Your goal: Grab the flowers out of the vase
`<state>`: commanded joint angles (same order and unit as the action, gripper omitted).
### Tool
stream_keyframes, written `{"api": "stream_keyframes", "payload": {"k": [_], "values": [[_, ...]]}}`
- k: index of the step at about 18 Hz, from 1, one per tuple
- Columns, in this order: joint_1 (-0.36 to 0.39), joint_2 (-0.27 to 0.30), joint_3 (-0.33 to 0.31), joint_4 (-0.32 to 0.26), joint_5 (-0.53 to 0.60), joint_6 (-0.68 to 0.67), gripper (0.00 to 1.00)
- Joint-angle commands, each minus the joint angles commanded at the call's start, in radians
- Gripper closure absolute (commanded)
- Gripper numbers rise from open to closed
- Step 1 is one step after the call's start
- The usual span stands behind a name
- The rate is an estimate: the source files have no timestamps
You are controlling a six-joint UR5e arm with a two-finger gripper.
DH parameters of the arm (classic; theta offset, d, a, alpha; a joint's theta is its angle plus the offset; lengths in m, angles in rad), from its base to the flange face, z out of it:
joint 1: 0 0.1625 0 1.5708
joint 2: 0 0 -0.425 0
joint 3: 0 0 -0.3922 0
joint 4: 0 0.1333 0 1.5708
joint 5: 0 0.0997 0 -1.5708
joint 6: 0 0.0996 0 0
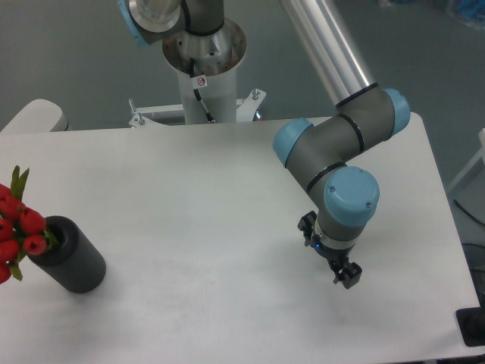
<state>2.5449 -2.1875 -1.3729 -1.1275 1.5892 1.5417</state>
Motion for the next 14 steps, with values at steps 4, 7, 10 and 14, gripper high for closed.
{"api": "stream_keyframes", "payload": {"k": [4,7,10,14], "values": [[0.000,-0.002,0.000,0.000,0.000,0.002,0.00],[0.000,-0.002,0.000,-0.002,0.000,0.002,0.00],[0.000,0.000,0.000,-0.006,-0.002,-0.014,0.00],[-0.003,0.015,-0.014,-0.011,-0.014,-0.018,0.00]]}}
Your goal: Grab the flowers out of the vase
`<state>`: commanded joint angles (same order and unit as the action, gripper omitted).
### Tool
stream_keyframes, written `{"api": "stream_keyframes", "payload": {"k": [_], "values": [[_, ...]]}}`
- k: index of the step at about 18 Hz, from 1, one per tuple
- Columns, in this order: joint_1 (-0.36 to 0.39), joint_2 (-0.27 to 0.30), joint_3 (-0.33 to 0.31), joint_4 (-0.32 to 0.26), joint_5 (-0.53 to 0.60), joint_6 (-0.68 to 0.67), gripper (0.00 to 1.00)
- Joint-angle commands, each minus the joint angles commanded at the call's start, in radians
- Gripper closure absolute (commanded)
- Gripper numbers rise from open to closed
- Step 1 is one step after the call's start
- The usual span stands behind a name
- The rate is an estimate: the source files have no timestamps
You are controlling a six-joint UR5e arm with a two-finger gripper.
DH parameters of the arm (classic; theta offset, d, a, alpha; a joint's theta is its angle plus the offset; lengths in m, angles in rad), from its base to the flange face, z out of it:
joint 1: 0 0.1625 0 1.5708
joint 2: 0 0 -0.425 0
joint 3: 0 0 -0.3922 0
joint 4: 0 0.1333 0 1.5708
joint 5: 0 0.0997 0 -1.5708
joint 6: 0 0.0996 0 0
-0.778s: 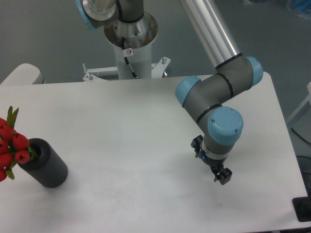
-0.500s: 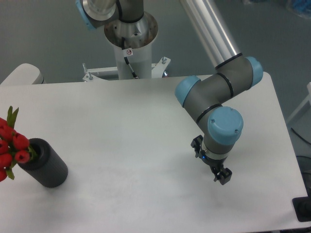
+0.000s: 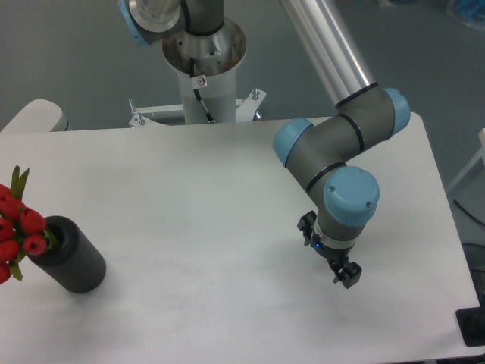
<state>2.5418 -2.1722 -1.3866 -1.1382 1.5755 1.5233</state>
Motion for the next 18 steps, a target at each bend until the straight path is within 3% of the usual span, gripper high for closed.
{"api": "stream_keyframes", "payload": {"k": [2,11,15,18], "values": [[-0.017,0.015,-0.029,0.002,-0.012,-0.026,0.00],[-0.069,0.143,-0.179,0.011,-0.268,-0.123,0.00],[-0.078,0.199,-0.242,0.015,-0.437,-0.143,0.00],[-0.080,0.238,-0.310,0.018,-0.641,-0.184,0.00]]}}
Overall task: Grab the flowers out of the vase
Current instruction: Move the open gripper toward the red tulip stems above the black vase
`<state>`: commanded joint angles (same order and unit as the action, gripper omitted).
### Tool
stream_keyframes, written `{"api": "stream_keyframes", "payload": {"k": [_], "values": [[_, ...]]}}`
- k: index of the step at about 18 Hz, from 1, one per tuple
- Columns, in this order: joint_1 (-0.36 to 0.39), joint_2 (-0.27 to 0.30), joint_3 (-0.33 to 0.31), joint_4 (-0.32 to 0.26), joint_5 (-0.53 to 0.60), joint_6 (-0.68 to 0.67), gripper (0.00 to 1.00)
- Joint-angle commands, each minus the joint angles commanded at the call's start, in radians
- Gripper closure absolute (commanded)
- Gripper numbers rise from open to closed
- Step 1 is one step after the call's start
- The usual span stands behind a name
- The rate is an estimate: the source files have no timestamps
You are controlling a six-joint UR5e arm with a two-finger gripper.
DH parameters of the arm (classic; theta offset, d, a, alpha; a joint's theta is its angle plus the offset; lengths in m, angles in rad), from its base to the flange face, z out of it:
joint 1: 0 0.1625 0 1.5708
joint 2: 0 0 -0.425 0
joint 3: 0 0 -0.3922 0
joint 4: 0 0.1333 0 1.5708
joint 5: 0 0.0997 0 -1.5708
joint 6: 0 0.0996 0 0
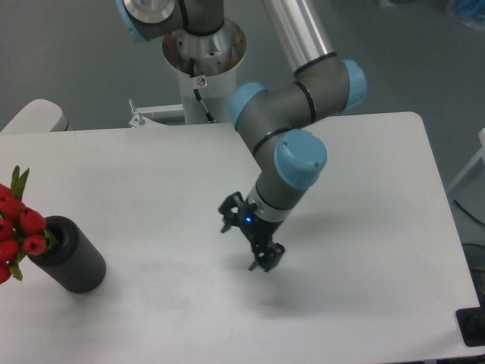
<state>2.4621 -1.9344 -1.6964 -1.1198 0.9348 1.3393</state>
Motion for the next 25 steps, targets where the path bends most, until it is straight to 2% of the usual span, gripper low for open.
{"api": "stream_keyframes", "payload": {"k": [4,12,15,21,25], "values": [[-0.031,0.020,-0.034,-0.002,-0.122,-0.031,0.00],[-0.080,0.028,-0.035,-0.002,-0.359,-0.103,0.00],[-0.103,0.025,-0.037,0.000,-0.418,-0.150,0.00],[-0.161,0.014,-0.043,0.000,-0.519,-0.150,0.00],[-0.205,0.002,-0.060,0.058,-0.533,-0.152,0.00]]}}
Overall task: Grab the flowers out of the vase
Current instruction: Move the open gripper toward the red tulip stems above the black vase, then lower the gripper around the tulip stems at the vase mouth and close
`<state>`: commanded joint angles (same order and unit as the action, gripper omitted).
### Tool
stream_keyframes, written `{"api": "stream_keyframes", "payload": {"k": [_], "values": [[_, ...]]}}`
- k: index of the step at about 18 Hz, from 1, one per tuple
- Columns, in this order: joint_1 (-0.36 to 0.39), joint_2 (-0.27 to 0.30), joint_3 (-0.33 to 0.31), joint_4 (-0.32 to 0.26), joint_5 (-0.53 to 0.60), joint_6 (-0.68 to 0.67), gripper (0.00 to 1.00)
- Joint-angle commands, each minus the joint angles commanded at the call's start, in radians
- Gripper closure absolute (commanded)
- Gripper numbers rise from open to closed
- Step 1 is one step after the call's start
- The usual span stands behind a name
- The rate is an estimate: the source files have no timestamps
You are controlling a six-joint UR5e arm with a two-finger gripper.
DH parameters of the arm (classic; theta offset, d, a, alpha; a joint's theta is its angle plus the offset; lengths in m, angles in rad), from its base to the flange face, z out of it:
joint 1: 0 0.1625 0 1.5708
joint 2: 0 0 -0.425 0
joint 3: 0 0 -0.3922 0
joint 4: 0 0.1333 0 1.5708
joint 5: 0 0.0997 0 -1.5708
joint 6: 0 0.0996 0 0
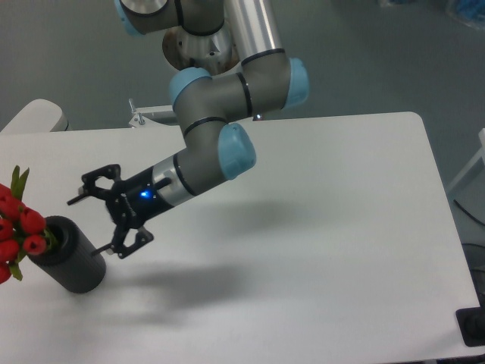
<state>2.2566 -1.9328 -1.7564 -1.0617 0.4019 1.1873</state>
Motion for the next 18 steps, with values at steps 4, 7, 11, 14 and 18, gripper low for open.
{"api": "stream_keyframes", "payload": {"k": [4,7,11,14,18], "values": [[-0.032,-0.009,-0.026,0.045,-0.002,0.002,0.00],[-0.049,-0.018,-0.029,0.084,-0.026,0.002,0.00],[-0.064,-0.032,-0.028,0.117,-0.031,0.000,0.00],[-0.074,-0.052,-0.020,0.155,-0.032,0.000,0.00],[-0.077,-0.069,-0.006,0.169,-0.031,0.000,0.00]]}}
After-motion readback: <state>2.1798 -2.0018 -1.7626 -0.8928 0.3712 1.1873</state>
